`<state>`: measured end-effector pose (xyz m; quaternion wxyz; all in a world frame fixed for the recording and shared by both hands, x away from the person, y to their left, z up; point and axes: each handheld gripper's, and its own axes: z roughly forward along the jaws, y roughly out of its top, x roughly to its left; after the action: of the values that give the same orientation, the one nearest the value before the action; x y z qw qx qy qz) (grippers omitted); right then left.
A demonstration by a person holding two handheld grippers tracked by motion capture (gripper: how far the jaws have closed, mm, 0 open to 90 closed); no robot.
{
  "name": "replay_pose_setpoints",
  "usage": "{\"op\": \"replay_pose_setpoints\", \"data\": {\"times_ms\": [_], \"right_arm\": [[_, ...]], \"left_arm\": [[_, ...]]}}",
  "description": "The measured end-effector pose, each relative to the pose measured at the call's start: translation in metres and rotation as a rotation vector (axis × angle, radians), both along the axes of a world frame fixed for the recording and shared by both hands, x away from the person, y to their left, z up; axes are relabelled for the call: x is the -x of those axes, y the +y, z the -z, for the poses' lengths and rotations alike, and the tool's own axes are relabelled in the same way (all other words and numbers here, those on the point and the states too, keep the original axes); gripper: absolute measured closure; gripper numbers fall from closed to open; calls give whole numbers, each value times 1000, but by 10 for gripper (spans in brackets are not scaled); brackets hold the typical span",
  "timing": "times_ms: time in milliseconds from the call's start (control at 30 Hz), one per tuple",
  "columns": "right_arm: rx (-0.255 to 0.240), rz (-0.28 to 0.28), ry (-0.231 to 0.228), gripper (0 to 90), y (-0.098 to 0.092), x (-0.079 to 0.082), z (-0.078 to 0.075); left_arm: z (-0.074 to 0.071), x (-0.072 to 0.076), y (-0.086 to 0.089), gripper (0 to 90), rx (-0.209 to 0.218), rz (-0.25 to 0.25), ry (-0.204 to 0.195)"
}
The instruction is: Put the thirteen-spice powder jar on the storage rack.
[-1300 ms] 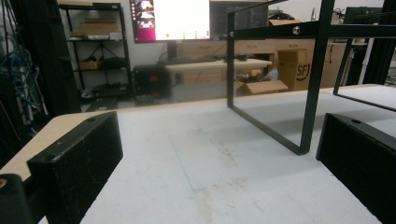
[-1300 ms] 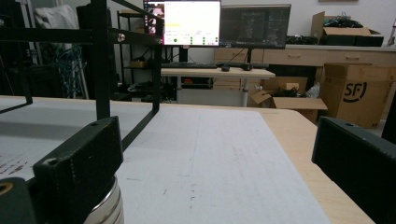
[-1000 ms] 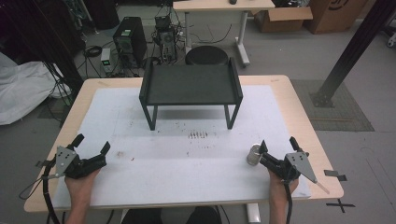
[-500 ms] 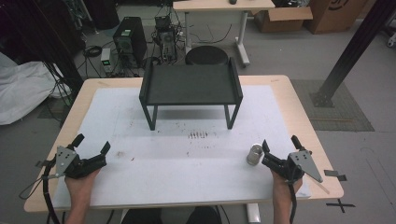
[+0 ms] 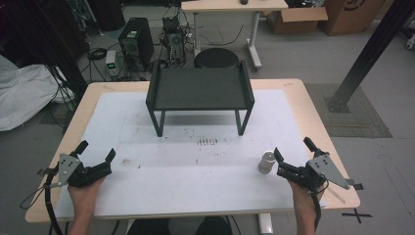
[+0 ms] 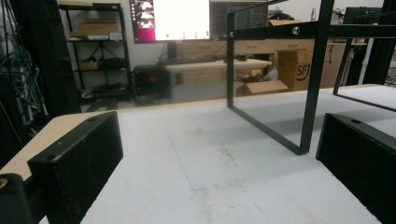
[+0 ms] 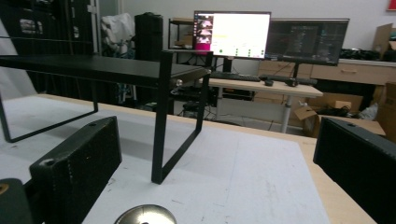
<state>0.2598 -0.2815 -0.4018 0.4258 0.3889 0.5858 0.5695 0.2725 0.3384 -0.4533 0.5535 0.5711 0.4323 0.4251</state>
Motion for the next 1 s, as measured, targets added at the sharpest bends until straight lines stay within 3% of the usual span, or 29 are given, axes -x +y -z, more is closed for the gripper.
{"op": "replay_pose_setpoints", "data": {"times_ms": [267, 467, 1000], "right_arm": [[21, -63, 7, 7, -3, 2, -10], [68, -130, 46, 7, -4, 3, -11], [151, -211, 129, 9, -1, -2, -9]], "left_arm": [[0, 0, 0, 11, -2, 2, -1], [0, 0, 0, 11, -1, 0, 0], [0, 0, 0, 11, -1, 1, -1]]}}
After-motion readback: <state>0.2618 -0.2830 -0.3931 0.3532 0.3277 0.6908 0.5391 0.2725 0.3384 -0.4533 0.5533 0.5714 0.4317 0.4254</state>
